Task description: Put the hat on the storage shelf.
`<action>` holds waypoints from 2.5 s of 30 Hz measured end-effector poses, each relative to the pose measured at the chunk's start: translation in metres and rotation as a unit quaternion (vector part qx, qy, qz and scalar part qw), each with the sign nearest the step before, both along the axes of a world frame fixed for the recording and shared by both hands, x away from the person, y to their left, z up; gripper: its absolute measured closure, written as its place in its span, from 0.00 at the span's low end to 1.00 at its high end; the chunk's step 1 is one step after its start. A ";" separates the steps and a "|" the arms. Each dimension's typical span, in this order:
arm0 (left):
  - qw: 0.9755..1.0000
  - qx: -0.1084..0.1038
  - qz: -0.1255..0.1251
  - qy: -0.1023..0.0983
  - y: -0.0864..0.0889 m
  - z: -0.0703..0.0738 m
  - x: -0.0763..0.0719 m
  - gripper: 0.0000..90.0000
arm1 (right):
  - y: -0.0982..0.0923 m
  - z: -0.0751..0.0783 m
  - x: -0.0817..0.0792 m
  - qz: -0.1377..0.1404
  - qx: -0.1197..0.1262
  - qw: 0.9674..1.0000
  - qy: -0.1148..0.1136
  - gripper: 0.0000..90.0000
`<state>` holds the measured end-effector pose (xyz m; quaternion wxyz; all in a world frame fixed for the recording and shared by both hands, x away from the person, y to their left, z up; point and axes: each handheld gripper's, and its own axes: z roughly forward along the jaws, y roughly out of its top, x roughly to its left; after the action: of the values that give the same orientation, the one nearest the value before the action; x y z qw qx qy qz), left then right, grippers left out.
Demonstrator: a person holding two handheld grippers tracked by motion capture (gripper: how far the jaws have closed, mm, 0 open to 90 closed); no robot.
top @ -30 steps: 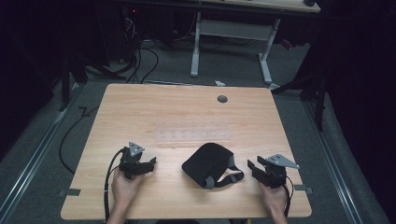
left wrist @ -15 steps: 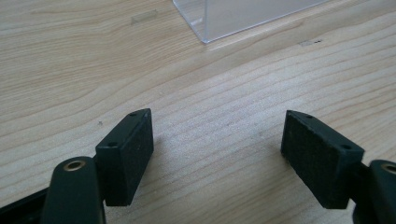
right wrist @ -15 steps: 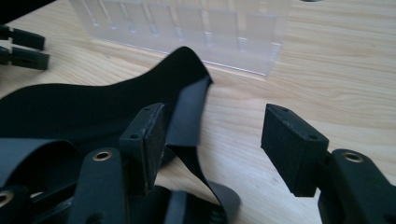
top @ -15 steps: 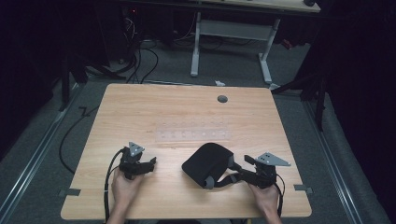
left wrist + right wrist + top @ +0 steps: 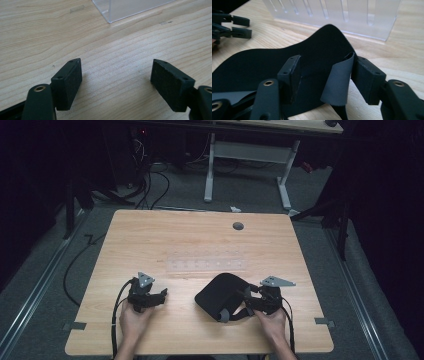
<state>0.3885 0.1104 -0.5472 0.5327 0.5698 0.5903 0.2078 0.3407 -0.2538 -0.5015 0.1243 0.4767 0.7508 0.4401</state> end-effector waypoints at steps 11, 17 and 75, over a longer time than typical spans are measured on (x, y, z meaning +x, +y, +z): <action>1.000 0.000 -0.001 0.000 0.000 0.000 0.000 0.28 | 0.008 -0.017 0.014 0.017 0.014 0.999 0.032 0.59; 1.000 -0.001 -0.013 -0.003 -0.001 0.000 -0.002 0.33 | 0.005 -0.022 0.015 0.047 0.030 0.998 0.035 0.77; 0.984 -0.005 -0.171 -0.052 -0.039 0.035 -0.057 0.24 | -0.005 0.024 -0.013 0.074 0.113 0.991 0.010 0.94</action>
<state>0.3316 0.0718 -0.5121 0.5932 0.6477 0.4571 0.1399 0.3279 -0.2583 -0.4770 0.0289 0.4357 0.7303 0.5254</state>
